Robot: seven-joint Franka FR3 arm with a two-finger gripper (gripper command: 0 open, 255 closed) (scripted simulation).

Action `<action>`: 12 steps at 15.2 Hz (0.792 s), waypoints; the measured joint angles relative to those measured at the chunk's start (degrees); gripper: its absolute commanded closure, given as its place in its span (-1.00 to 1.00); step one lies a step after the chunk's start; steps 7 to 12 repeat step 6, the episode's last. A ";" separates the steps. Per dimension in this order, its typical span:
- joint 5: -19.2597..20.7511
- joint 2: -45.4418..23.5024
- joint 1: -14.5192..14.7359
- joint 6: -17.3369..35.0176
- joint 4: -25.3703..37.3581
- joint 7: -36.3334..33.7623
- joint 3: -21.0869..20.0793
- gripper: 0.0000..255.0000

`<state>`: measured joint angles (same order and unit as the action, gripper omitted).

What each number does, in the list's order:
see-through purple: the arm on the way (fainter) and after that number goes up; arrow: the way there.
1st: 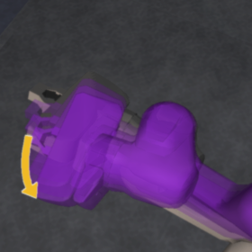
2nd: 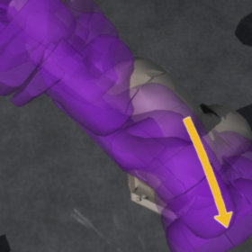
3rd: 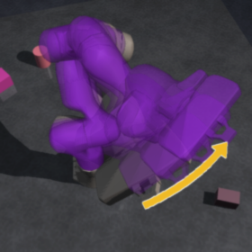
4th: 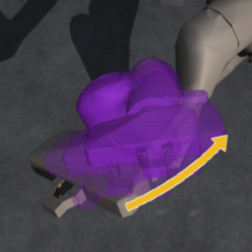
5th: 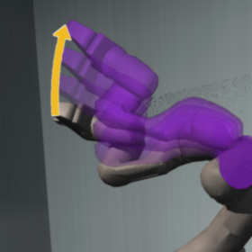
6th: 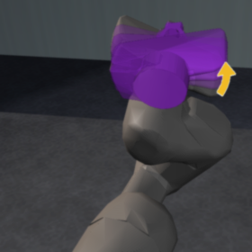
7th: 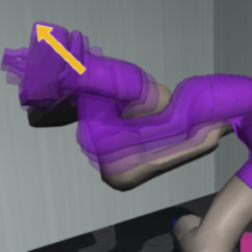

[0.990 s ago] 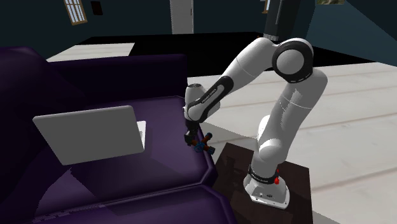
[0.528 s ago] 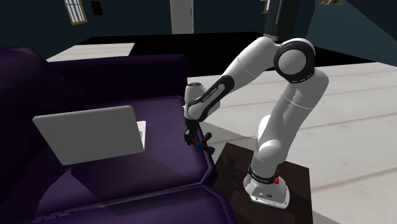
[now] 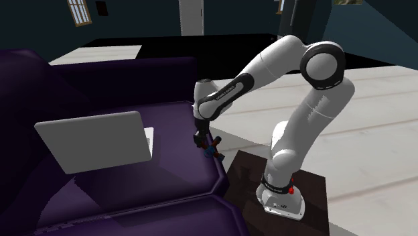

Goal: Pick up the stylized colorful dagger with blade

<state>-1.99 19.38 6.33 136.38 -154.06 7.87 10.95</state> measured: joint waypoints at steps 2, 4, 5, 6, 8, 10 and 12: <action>0.28 0.89 -0.22 -1.74 0.85 -0.08 0.01 1.00; 0.60 2.36 -0.39 -3.95 1.62 -0.45 -0.19 1.00; 0.69 2.77 -0.44 -4.86 2.12 -0.56 -0.26 1.00; 0.78 3.19 -0.50 -5.47 2.31 -0.64 -0.30 1.00; 0.78 3.19 -0.50 -5.47 2.31 -0.64 -0.30 1.00; 0.78 3.19 -0.50 -5.47 2.31 -0.64 -0.30 1.00; 0.78 3.19 -0.50 -5.47 2.31 -0.64 -0.30 1.00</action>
